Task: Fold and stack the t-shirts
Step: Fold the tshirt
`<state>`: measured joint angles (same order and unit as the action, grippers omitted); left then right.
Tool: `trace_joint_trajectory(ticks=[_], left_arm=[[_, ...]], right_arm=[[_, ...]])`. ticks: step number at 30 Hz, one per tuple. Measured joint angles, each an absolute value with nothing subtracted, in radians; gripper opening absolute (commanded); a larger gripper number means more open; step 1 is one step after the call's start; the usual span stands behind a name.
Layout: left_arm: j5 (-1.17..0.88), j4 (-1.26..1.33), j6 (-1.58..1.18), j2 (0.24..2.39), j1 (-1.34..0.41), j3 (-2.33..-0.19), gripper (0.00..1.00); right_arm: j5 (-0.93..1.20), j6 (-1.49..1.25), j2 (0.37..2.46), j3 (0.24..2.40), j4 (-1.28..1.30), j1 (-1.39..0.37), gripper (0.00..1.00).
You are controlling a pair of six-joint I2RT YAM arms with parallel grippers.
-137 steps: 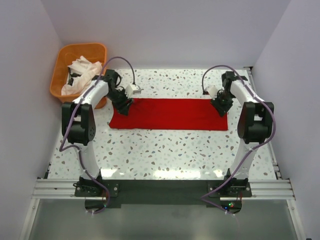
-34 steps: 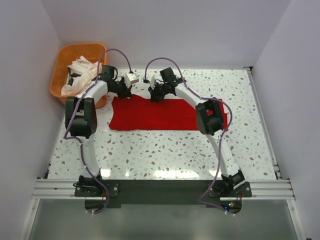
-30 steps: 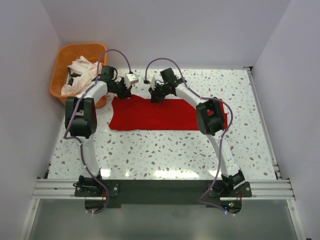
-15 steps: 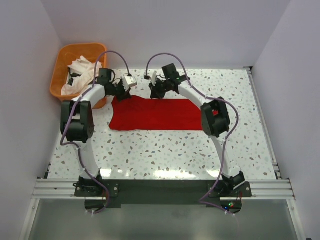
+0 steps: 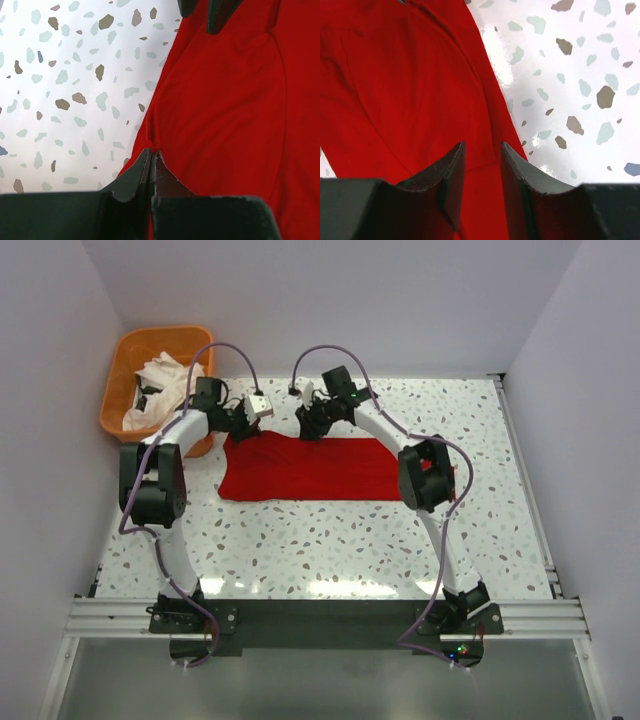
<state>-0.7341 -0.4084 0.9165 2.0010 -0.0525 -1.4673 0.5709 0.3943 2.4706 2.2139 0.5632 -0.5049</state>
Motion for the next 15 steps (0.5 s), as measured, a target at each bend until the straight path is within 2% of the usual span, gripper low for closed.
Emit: trace_joint_trajectory(ticks=[15], left_arm=[[-0.734,-0.424,0.944,2.004,-0.052,-1.476,0.00]], right_arm=[[0.541,0.331,2.529,2.214,0.574,-0.501,0.34]])
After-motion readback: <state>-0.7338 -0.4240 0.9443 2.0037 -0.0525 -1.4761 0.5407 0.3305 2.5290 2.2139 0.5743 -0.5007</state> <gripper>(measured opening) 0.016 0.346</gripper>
